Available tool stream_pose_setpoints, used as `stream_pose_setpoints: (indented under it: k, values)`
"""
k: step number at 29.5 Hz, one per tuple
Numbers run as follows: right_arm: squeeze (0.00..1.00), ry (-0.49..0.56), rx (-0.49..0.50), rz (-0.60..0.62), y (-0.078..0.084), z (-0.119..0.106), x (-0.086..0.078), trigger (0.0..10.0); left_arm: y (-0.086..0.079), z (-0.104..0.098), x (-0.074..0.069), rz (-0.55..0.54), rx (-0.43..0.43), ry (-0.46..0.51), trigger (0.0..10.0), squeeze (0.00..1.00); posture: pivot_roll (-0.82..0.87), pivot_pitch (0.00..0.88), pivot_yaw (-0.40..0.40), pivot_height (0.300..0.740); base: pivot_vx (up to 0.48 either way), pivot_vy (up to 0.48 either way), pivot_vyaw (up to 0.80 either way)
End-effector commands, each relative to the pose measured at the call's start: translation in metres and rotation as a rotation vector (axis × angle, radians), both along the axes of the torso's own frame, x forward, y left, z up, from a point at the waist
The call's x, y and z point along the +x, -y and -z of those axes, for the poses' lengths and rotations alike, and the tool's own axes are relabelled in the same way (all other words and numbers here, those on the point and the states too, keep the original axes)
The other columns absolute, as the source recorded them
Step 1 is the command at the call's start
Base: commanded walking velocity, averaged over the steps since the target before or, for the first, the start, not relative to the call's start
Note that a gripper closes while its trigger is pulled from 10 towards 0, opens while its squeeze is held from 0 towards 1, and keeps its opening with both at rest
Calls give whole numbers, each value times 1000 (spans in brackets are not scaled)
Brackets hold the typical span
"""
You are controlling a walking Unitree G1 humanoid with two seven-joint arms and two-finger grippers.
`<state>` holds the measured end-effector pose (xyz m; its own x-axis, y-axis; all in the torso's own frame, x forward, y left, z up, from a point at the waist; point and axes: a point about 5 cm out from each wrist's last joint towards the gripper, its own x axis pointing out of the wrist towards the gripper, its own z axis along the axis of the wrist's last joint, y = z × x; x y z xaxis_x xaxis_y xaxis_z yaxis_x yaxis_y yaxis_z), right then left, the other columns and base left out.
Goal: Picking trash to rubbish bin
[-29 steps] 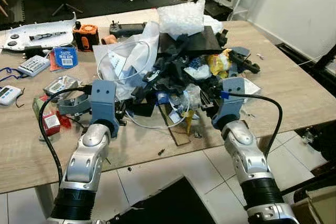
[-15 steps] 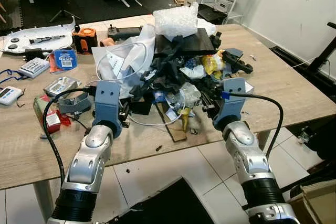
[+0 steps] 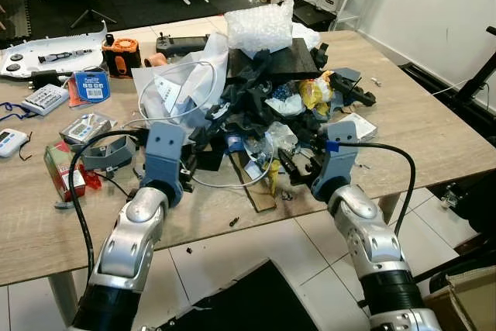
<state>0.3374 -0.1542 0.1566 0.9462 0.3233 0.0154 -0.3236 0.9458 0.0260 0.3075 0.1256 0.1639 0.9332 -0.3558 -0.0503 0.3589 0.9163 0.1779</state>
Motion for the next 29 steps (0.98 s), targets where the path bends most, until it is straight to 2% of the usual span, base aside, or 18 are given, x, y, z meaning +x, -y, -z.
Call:
stream_pose_setpoints:
  k: [1, 2, 3, 8, 9, 12, 17, 21, 24, 26, 29]
  values:
    - [1000, -9, 6, -3, 4, 0, -2, 10000, 5, 2, -5, 56, 35, 7, 10000, 0, 105, 114, -52, 740, 0, 0, 0]
    - [1000, -8, 28, -11, 4, -2, -2, 10000, 9, 3, -8, 111, 55, 17, 10000, 0, 105, 114, -52, 740, 0, 0, 0]
    - [1000, -15, 100, -27, 2, -7, -2, 10000, 20, 1, -14, 211, 66, 39, 10000, 0, 103, 114, -56, 740, 0, 0, 0]
    - [1000, 7, 157, -54, -5, -15, -1, 10000, 31, -2, -18, 307, 97, 76, 10000, 0, 102, 110, -49, 740, 0, 0, 0]
    - [0, 6, 169, -75, -9, -17, -1, 10000, 36, -2, -19, 341, 121, 82, 10000, 0, 102, 110, -49, 740, 0, 0, 0]
    - [0, -9, 156, -177, -24, -18, -2, 10000, 43, 1, -19, 409, 191, 88, 10000, 0, 102, 106, -45, 740, 0, 0, 0]
    - [0, -29, 67, -258, -39, -15, -4, 10000, 39, 0, -13, 382, 239, 107, 10000, 0, 100, 98, -37, 740, 0, 0, 0]
    - [0, -37, 0, -255, -44, -8, -1, 10000, 35, 0, -11, 367, 259, 115, 10000, 0, 105, 97, -38, 740, 0, 0, 0]
    - [0, -21, -105, -153, -38, -3, 10, 10000, 35, 0, -9, 355, 268, 125, 10000, 0, 109, 94, -40, 740, 0, 0, 0]
    - [0, 5, -98, -142, -37, -7, 11, 10000, 34, 0, -9, 353, 268, 127, 10000, 0, 113, 90, -41, 740, 0, 0, 0]
    - [0, 92, 6, -125, -37, -26, 15, 10000, 33, -1, -8, 350, 270, 134, 10000, 0, 113, 87, -39, 740, 0, 0, 0]
